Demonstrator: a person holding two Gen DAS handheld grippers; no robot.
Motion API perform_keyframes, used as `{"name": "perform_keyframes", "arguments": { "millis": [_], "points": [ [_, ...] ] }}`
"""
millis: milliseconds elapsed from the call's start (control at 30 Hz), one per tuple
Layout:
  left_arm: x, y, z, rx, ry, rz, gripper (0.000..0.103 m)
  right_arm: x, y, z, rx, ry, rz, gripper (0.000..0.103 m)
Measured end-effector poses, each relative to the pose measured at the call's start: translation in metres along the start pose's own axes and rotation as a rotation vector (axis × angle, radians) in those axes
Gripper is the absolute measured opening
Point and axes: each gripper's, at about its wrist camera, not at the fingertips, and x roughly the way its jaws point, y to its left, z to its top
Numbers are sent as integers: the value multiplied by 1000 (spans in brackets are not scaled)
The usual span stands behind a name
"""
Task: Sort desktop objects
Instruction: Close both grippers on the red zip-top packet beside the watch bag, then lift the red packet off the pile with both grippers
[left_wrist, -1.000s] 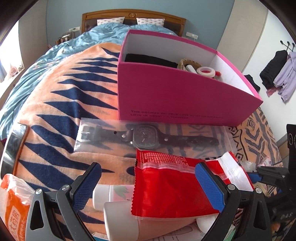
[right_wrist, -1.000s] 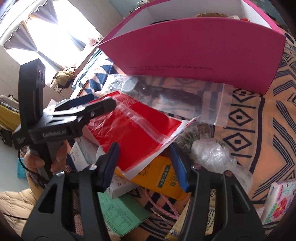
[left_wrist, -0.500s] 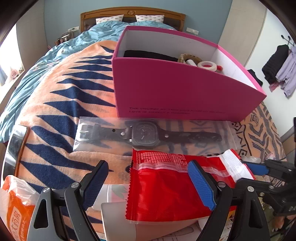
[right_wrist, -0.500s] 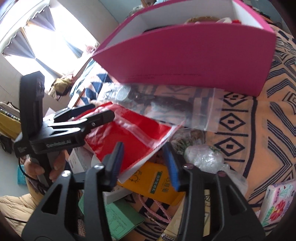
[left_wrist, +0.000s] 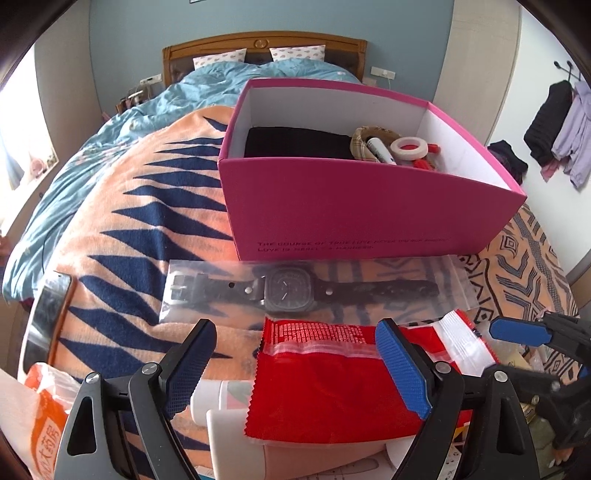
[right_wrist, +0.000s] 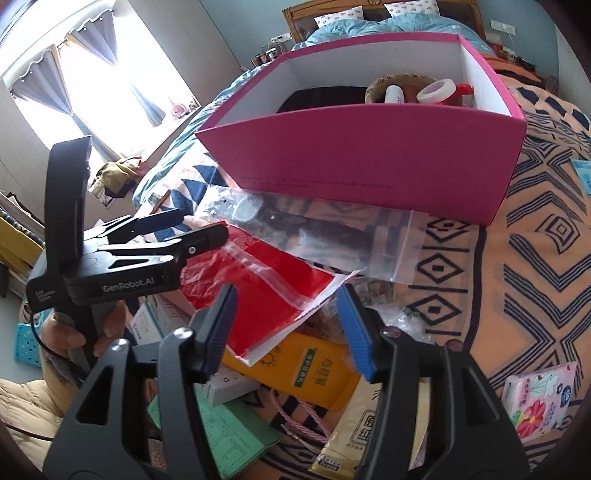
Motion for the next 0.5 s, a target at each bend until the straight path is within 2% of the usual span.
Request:
{"name": "perform_keyframes", "arguments": {
  "millis": [67,167,267,367,433,500],
  "points": [
    [3,2,0,-8,13,-9,89,5,-1,-1,-3,30,-7,65],
    [6,8,-1,-29,30,-26,89,13,-4,-2,14,86,36,65],
    [12,13,0,-39,53,-54,89,20,-10,0,39,116,42,64],
    [16,13,3,-37,61,-58,89,27,-8,5,31,135,43,52],
    [20,11,6,-27,68,-70,89,29,-5,7,17,136,40,49],
    [20,7,9,-14,63,-65,89,29,-3,6,-6,133,41,33]
  ]
}}
